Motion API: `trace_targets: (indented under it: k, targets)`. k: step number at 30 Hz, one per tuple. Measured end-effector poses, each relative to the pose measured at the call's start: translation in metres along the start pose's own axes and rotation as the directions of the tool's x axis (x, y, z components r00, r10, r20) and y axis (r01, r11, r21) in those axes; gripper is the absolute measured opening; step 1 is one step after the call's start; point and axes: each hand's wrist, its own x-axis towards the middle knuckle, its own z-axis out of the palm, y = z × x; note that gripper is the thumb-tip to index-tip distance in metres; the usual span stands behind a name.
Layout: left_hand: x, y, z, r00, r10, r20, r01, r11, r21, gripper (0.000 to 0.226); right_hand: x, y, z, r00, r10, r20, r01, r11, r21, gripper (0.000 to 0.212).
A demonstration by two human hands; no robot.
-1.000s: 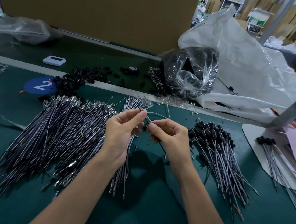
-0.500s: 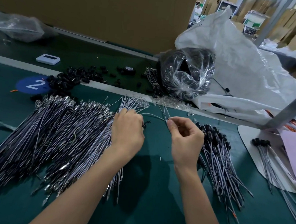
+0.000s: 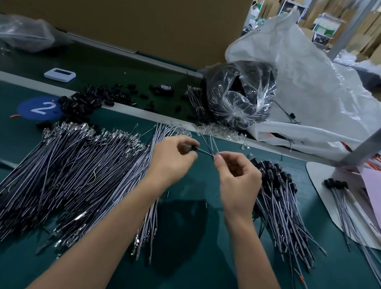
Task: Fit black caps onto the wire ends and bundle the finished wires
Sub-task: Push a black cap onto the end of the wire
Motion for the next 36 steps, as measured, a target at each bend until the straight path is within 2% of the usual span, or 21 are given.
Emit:
trace_targets:
  k: [1,2,3,4,5,7,13,18,23,31,36]
  targets:
    - [-0.002,0.001,-0.006,0.994,-0.103,0.025,0.105,0.955,-0.276,0.017,0.000,0.000,0.000,1.000,0.002,0.007,-0.002,1.000,0.001,0.014]
    - [-0.006,0.001,-0.012,0.980,-0.182,0.079,0.196,0.827,-0.528,0.016,0.000,-0.001,0.000,1.000,0.000,0.019,0.000,1.000,-0.002,0.015]
    - [-0.009,0.001,-0.017,0.966,-0.221,0.134,0.249,0.659,-0.709,0.014,-0.001,-0.001,-0.001,0.999,-0.006,0.032,0.006,1.000,-0.006,0.015]
    - [-0.011,0.000,-0.021,0.957,-0.236,0.166,0.269,0.519,-0.812,0.013,-0.002,-0.002,-0.001,0.999,-0.017,0.046,0.017,1.000,-0.010,0.014]
    - [-0.012,-0.001,-0.024,0.954,-0.244,0.176,0.269,0.428,-0.863,0.013,-0.002,-0.002,-0.001,0.998,-0.030,0.059,0.031,0.999,-0.014,0.014]
    - [-0.014,-0.002,-0.027,0.955,-0.244,0.170,0.251,0.355,-0.901,0.014,-0.003,-0.003,-0.001,0.995,-0.059,0.083,0.061,0.998,-0.027,0.014]
    - [-0.016,-0.002,-0.021,0.966,-0.209,0.153,0.227,0.400,-0.888,0.015,-0.004,-0.004,0.000,0.990,-0.093,0.105,0.099,0.994,-0.055,0.014]
    - [-0.017,-0.004,-0.019,0.976,-0.158,0.148,0.204,0.448,-0.870,0.029,-0.004,-0.004,-0.001,0.991,-0.092,0.097,0.098,0.994,-0.056,0.013]
    - [-0.016,-0.007,-0.018,0.982,-0.117,0.149,0.186,0.454,-0.871,0.030,-0.002,-0.003,-0.001,0.994,-0.075,0.074,0.081,0.993,-0.086,0.006]
    - [-0.019,-0.007,-0.012,0.982,-0.100,0.160,0.188,0.472,-0.862,0.030,0.001,0.000,-0.004,0.999,-0.052,0.001,0.052,0.996,-0.067,0.010]
    - [-0.018,-0.005,-0.013,0.984,-0.100,0.145,0.175,0.453,-0.874,0.030,-0.002,0.000,-0.001,0.997,-0.058,0.056,0.062,0.995,-0.073,0.013]
